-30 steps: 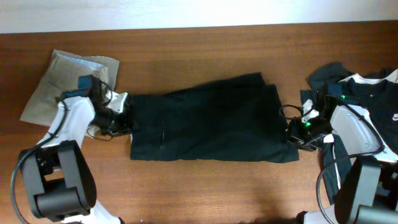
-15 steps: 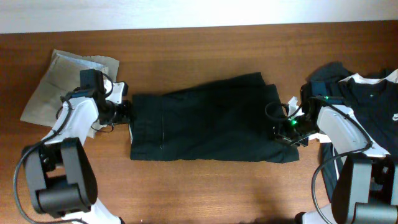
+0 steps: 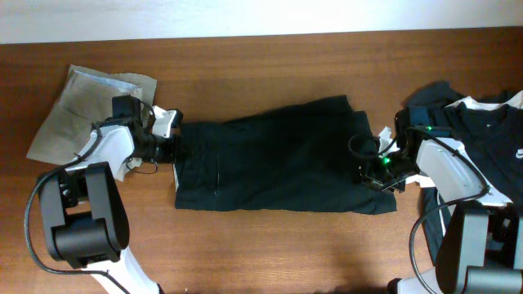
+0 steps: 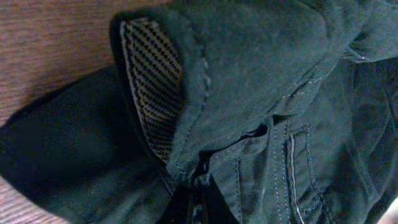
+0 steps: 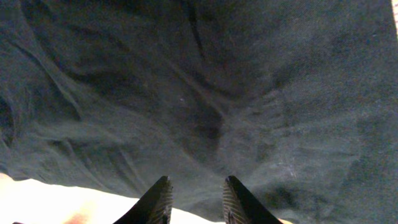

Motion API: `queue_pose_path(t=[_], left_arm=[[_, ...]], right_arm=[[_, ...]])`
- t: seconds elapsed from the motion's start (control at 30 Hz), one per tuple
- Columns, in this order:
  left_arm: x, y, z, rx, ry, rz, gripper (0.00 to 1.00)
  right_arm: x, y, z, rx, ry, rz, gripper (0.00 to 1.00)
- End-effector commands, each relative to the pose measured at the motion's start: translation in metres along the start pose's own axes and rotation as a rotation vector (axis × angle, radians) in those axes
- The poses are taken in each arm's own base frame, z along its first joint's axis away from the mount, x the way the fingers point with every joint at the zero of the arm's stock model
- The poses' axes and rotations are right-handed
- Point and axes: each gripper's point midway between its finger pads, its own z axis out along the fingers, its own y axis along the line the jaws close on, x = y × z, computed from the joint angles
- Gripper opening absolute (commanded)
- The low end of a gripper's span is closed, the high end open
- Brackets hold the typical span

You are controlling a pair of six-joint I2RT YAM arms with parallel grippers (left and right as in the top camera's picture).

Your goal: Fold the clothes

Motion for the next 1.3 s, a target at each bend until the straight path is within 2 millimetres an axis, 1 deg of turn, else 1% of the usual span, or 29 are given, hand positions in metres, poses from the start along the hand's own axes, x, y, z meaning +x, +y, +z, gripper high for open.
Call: queue_pose_path(t=[0.0,0.07,0.1,0.13,0.17,0.2,0.23,0.27,0.33,0.37,0.43,0.5,0.53,0.6,0.63,0.67,0.7,0.73,0.77,0.8,0.83,0.9,0.97,1.0,1.07,1.13,1.2,1.23,1.27], left_arm=[[0.001,-0.001,-0.001,0.004,0.022,0.0,0.0],[0.006,0.008,-0.016,-0.055,0.071,-0.038,0.0],[0.005,0.008,-0.022,-0.051,0.075,-0.053,0.0],[0.003,0.009,-0.023,-0.053,0.07,-0.054,0.0],[0.001,0.007,-0.024,-0.046,0.066,-0.053,0.07],[-0.01,0.002,-0.033,-0.032,0.048,-0.046,0.3],[-0.021,0.0,-0.04,-0.037,0.03,-0.035,0.36],[-0.044,-0.003,-0.054,-0.052,-0.02,-0.001,0.53],[-0.057,-0.002,-0.058,-0.063,-0.061,0.028,0.64],[-0.06,-0.001,-0.058,-0.071,-0.075,0.041,0.67],[-0.064,0.005,-0.057,-0.099,-0.083,0.084,0.67],[-0.062,0.01,-0.05,-0.097,-0.071,0.112,0.68],[-0.058,0.015,-0.036,-0.071,-0.05,0.102,0.67],[-0.05,0.015,-0.013,0.02,-0.02,0.096,0.66],[-0.048,0.016,-0.006,0.042,-0.014,0.088,0.63],[-0.049,0.018,-0.003,0.039,-0.02,0.092,0.56],[-0.053,0.019,-0.004,0.036,-0.033,0.101,0.48],[-0.056,0.019,-0.005,0.032,-0.043,0.108,0.44],[-0.057,0.019,-0.005,0.03,-0.048,0.113,0.38],[-0.058,0.019,-0.005,0.029,-0.052,0.115,0.36],[-0.061,0.014,-0.006,0.059,-0.066,0.119,0.3],[-0.066,0.004,-0.007,0.119,-0.098,0.13,0.22],[-0.068,0.003,-0.009,0.118,-0.101,0.132,0.15],[-0.071,0.0,-0.013,0.123,-0.104,0.133,0.08],[-0.072,-0.013,-0.03,0.133,-0.102,0.115,0.02],[-0.062,-0.019,-0.038,0.132,-0.065,0.088,0.01],[-0.043,-0.017,-0.044,0.08,0.012,0.044,0.0],[-0.036,-0.021,-0.051,0.067,0.038,0.03,0.0],[-0.034,-0.026,-0.058,0.066,0.041,0.024,0.01]], right_arm=[[0.001,-0.004,0.003,0.022,0.009,0.008,0.31],[-0.001,-0.006,0.003,0.032,-0.002,0.008,0.31],[-0.004,-0.006,0.003,0.029,-0.015,0.004,0.31],[-0.006,-0.005,0.003,0.028,-0.02,0.002,0.31],[-0.006,-0.005,0.003,0.028,-0.02,0.0,0.31],[-0.005,-0.005,0.003,0.028,-0.019,0.0,0.31],[-0.005,-0.005,0.003,0.028,-0.019,0.0,0.31],[-0.005,-0.005,0.003,0.028,-0.019,0.0,0.31],[-0.005,-0.005,0.003,0.028,-0.019,0.0,0.31],[-0.005,-0.005,0.003,0.028,-0.019,0.0,0.31],[-0.005,-0.005,0.003,0.028,-0.019,0.0,0.31],[-0.005,-0.005,0.003,0.028,-0.019,0.0,0.32],[-0.005,-0.005,0.003,0.028,-0.019,0.0,0.32],[-0.005,-0.005,0.003,0.028,-0.019,0.0,0.31],[-0.005,-0.005,0.003,0.028,-0.019,0.001,0.31],[-0.005,-0.005,0.003,0.028,-0.019,0.001,0.31],[-0.005,-0.005,0.003,0.028,-0.019,0.0,0.32],[-0.005,-0.005,0.003,0.028,-0.019,0.001,0.31],[-0.005,-0.005,0.003,0.028,-0.019,0.001,0.31],[-0.005,-0.005,0.003,0.028,-0.019,0.0,0.31],[-0.006,-0.005,0.003,0.028,-0.02,0.0,0.32],[-0.006,-0.005,0.003,0.028,-0.02,0.0,0.32],[-0.006,-0.005,0.003,0.028,-0.02,0.0,0.31],[-0.006,-0.005,0.003,0.028,-0.02,0.0,0.31],[-0.006,-0.005,0.003,0.029,-0.02,0.0,0.31],[-0.009,-0.004,0.003,0.026,-0.035,-0.006,0.31],[-0.015,-0.003,0.003,0.021,-0.059,-0.015,0.32],[-0.017,-0.003,0.003,0.02,-0.065,-0.017,0.32],[-0.019,-0.006,0.002,0.036,-0.076,-0.001,0.32]])
